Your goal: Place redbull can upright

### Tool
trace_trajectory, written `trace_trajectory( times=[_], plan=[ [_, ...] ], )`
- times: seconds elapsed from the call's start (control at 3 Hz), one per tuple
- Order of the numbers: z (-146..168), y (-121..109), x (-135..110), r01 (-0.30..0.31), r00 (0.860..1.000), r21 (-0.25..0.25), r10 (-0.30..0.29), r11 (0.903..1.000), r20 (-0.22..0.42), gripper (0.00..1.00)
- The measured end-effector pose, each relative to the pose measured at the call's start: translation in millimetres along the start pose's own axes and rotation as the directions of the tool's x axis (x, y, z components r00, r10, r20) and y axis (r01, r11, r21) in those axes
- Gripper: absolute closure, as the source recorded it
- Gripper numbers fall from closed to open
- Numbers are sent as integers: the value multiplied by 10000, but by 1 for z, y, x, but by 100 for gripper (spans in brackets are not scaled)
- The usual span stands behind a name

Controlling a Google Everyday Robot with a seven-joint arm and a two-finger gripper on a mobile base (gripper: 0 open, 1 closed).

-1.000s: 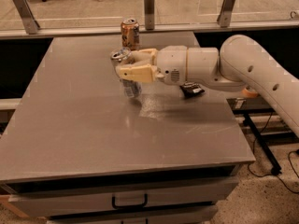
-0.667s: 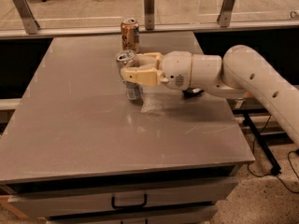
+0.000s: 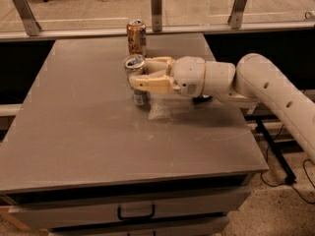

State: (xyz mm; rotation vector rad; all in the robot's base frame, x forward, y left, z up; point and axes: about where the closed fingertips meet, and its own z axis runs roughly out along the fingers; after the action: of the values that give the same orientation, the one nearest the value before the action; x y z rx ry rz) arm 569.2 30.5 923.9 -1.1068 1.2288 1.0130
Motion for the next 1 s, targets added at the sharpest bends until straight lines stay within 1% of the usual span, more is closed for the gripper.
trace_trajectory(
  times=[0.33, 0.67, 1.0],
  plan=[
    [-6, 0, 3, 2, 9998, 236, 2, 9997, -186, 12],
    [-14, 2, 10, -215, 9992, 534, 232, 9983, -321, 0],
    [-41, 12, 11, -488, 9973, 1355, 558, 9896, -485, 0]
  ],
)
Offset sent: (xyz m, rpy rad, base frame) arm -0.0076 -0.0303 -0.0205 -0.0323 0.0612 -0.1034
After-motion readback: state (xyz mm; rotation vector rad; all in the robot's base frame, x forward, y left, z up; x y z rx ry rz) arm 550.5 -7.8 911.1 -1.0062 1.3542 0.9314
